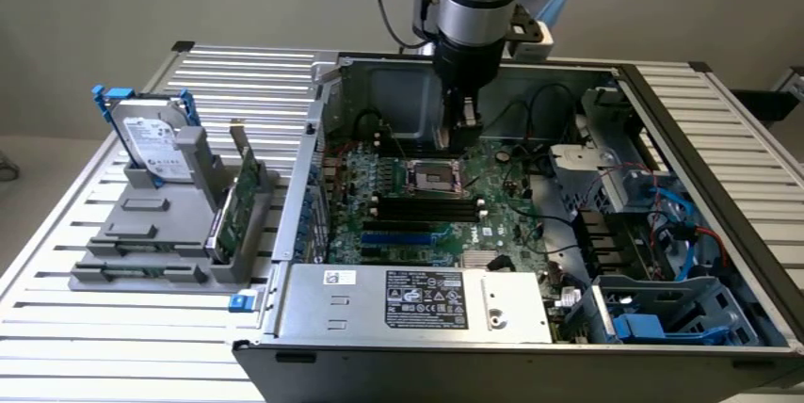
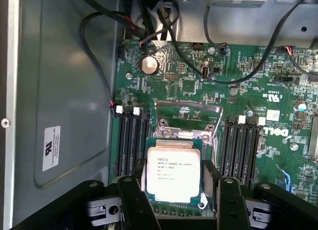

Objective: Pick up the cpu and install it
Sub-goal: 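Place the cpu into insertion slot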

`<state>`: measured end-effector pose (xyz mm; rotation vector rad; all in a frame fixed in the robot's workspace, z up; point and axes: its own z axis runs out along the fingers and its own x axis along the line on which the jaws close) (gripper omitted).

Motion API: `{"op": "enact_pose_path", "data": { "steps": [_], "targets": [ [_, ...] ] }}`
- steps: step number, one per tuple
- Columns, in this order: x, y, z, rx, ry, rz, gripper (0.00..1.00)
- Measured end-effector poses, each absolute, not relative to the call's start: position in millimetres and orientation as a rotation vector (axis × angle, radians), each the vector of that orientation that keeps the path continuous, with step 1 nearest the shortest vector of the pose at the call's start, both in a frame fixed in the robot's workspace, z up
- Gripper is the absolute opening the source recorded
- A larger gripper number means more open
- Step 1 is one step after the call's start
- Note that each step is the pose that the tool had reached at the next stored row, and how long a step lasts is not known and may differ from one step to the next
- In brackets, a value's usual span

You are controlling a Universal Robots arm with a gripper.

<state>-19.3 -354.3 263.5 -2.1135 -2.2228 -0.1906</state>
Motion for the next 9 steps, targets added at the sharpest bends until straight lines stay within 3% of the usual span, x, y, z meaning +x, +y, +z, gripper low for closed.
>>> {"op": "enact_pose_path", "data": {
  "steps": [9],
  "targets": [
    [-41.4, -354.2, 247.2, -2.165, -2.191, -0.178, 0.55]
  ]
}}
